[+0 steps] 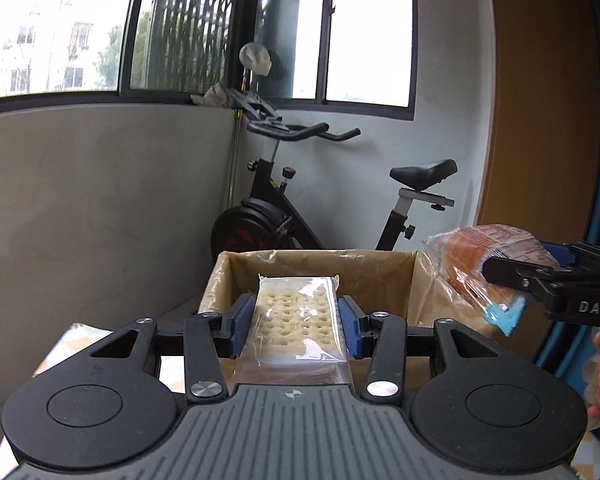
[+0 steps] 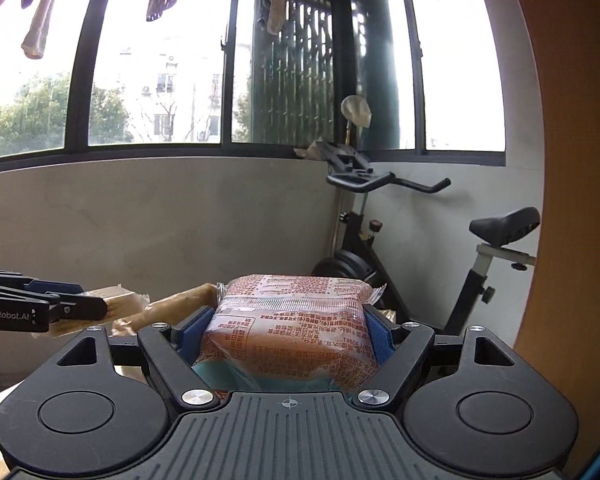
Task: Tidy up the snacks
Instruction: 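Lift both held packs and carry them over the lined box, then open both tools to drop the packs into the box, then return both tools to the pile and close the right tool on the small orange snack, then grasp the yellow chip bag with the left tool while the right tool holds the orange snack, then lift both held snacks and carry them over the lined box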
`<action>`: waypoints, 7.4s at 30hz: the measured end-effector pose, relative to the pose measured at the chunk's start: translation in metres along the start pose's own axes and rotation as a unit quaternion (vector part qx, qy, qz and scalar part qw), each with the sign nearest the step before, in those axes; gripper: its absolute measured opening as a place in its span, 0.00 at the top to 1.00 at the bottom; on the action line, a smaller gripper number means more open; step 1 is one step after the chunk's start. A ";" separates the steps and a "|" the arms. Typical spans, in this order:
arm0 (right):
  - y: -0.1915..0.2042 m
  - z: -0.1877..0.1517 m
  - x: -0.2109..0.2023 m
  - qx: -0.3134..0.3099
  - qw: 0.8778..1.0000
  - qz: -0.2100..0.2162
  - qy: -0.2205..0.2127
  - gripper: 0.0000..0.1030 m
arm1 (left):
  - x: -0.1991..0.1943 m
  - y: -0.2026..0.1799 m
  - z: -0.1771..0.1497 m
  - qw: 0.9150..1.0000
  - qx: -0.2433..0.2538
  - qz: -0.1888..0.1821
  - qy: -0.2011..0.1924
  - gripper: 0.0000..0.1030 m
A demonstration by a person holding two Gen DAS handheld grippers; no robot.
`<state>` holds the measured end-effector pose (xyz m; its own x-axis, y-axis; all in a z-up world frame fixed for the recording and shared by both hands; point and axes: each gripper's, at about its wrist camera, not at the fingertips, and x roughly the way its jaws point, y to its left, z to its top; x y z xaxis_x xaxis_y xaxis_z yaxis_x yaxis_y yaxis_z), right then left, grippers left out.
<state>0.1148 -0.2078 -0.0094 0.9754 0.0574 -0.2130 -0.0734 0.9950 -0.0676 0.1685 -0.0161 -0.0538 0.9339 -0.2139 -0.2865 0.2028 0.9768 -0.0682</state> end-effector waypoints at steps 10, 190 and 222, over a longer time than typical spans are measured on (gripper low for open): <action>-0.008 -0.004 0.071 0.021 0.999 -0.022 0.024 0.27 | 0.038 0.006 0.020 1.000 0.003 0.020 0.005 0.53; 0.004 -0.236 -0.014 0.125 0.971 -0.016 0.205 0.67 | -0.077 0.034 -0.185 0.992 -0.059 0.112 0.029 0.33; -0.049 -0.034 0.025 0.043 0.999 0.020 0.022 0.67 | 0.007 -0.028 -0.002 0.998 0.005 -0.015 -0.067 0.33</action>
<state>0.1359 -0.2581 -0.0445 0.9617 0.0960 -0.2566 -0.0926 0.9954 0.0253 0.1688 -0.0446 -0.0563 0.9584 -0.2409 -0.1533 0.2334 0.9702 -0.0651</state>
